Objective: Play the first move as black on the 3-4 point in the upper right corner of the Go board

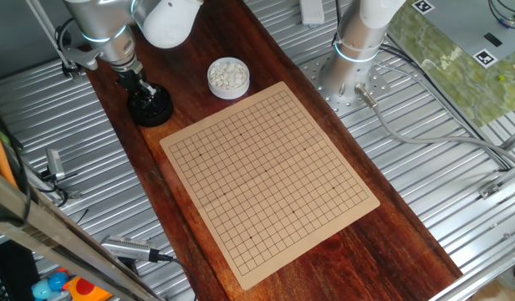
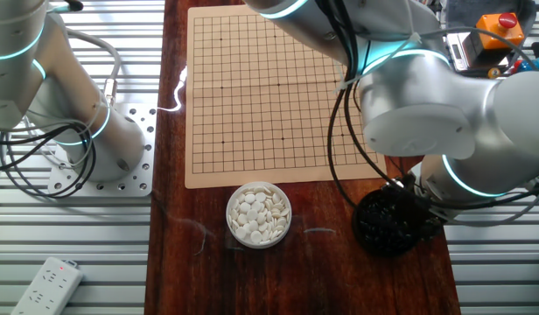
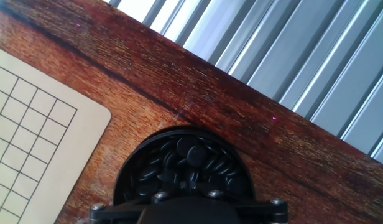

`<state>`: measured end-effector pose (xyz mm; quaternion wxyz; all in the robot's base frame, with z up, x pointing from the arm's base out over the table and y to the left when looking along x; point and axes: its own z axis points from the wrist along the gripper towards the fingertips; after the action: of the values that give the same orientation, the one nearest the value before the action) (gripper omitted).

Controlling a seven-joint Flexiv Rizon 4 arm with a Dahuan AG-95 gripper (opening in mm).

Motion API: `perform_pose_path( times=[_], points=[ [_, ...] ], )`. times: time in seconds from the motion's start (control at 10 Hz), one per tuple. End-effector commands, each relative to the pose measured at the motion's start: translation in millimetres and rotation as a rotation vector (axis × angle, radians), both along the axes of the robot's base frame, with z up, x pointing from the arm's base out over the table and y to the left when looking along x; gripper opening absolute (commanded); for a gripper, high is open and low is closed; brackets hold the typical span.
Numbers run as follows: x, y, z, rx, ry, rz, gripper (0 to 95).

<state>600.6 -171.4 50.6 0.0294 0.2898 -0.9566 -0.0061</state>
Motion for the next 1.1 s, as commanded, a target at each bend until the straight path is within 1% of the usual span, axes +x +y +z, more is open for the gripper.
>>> perform_pose_path(
  times=[0.1, 0.4, 0.9, 1.1],
  points=[
    [1.0, 0.5, -0.5, 0.004, 0.002, -0.004, 19.0],
    [1.0, 0.8, -0.2, 0.0, 0.005, -0.01, 19.0],
    [1.0, 0.7, -1.0, -0.007, 0.002, -0.013, 19.0],
    [-1.0, -1.0, -5.7, -0.001, -0.002, -0.006, 19.0]
  ],
)
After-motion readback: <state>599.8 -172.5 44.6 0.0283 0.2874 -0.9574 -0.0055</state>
